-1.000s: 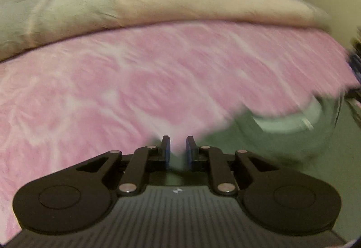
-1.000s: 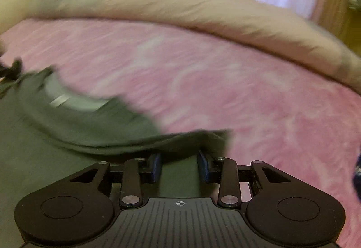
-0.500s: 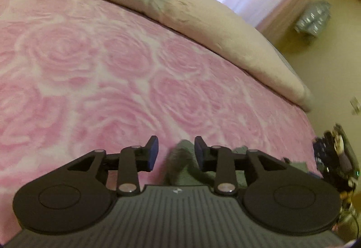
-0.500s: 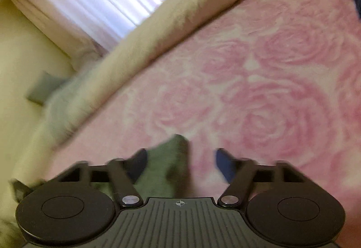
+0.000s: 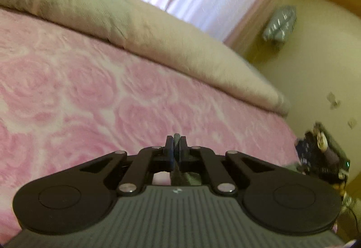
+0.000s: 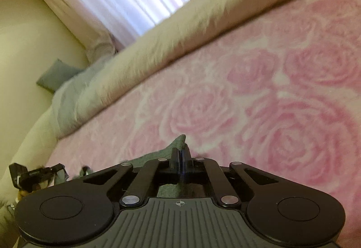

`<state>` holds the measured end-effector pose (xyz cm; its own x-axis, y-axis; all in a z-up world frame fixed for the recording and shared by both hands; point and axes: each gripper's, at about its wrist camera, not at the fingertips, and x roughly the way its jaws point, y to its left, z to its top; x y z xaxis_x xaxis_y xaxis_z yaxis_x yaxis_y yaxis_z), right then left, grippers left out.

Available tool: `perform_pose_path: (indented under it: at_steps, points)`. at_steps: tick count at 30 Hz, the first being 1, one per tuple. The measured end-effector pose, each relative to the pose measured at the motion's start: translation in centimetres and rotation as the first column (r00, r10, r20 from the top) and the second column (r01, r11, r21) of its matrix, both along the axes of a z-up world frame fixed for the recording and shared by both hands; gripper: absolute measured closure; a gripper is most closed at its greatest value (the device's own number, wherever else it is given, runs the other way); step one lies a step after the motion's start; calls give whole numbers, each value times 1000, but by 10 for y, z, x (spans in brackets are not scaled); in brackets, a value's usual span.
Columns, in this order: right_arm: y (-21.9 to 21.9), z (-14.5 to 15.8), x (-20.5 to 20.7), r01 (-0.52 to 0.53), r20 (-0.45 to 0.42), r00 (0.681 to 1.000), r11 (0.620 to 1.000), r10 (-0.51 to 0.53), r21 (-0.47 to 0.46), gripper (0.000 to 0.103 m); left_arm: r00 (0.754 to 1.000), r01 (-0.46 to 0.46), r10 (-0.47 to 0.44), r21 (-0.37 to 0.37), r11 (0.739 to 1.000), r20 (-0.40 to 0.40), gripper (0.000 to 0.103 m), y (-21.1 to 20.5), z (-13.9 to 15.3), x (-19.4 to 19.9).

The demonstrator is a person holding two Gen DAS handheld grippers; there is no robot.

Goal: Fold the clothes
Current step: 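Lower the folded hem onto the t-shirt and open both grippers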

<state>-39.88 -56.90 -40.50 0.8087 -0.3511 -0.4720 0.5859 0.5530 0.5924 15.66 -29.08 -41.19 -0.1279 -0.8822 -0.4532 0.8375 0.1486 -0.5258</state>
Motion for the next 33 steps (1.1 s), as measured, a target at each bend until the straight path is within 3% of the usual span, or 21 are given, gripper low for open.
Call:
perform_pose_path:
  at_steps: [3, 5, 12, 15, 17, 18, 19, 20, 22, 24, 25, 27, 28, 30, 33]
  points:
    - [3, -1, 0, 30, -35, 999, 1000, -30, 0, 103, 999, -45, 43, 59, 997, 33, 102, -6, -7, -2]
    - [5, -1, 3, 37, -58, 998, 999, -38, -16, 102, 994, -48, 38, 100, 994, 98, 102, -13, -14, -11]
    - [13, 2, 12, 56, -110, 992, 995, -65, -80, 102, 976, -88, 74, 61, 994, 203, 101, -9, -12, -22]
    - [15, -2, 20, 79, -236, 966, 990, -105, -115, 102, 954, -117, 73, 137, 984, 291, 94, -21, -14, -30]
    - [20, 1, 25, 104, -283, 949, 986, -138, -134, 101, 932, -189, 131, 144, 971, 339, 90, -22, -9, -33]
    - [23, 3, 26, 118, -296, 943, 983, -155, -140, 78, 924, -224, 170, 123, 967, 344, 90, -19, -3, -34]
    - [27, 8, 27, 135, -310, 934, 978, -179, -159, 61, 923, -240, 193, 105, 965, 332, 90, -15, 2, -35]
    - [36, 17, 29, 148, -317, 925, 966, -212, -213, 36, 931, -232, 193, 94, 968, 309, 90, -12, 8, -38]
    - [56, 34, 39, 114, -321, 921, 943, -219, -314, 36, 958, -142, 113, 91, 986, 263, 95, -7, 19, -51]
    - [76, 48, 59, 11, -348, 927, 938, -140, -346, 37, 969, 40, -68, 119, 992, 239, 99, -12, 25, -76]
    - [87, 51, 72, -56, -365, 928, 937, -79, -344, 38, 961, 102, -132, 135, 986, 242, 100, -16, 25, -89]
    - [110, 51, 104, -201, -413, 910, 913, 39, -355, 62, 937, 199, -237, 165, 966, 256, 102, -28, 19, -115]
    - [118, 49, 119, -246, -430, 900, 901, 75, -357, 64, 923, 239, -281, 179, 954, 263, 102, -36, 16, -127]
    - [124, 36, 150, -278, -458, 883, 899, 101, -338, 65, 914, 241, -292, 203, 949, 281, 102, -56, 7, -142]
    - [114, 14, 183, -248, -504, 862, 912, 53, -327, 64, 920, 163, -237, 244, 956, 313, 100, -82, -11, -144]
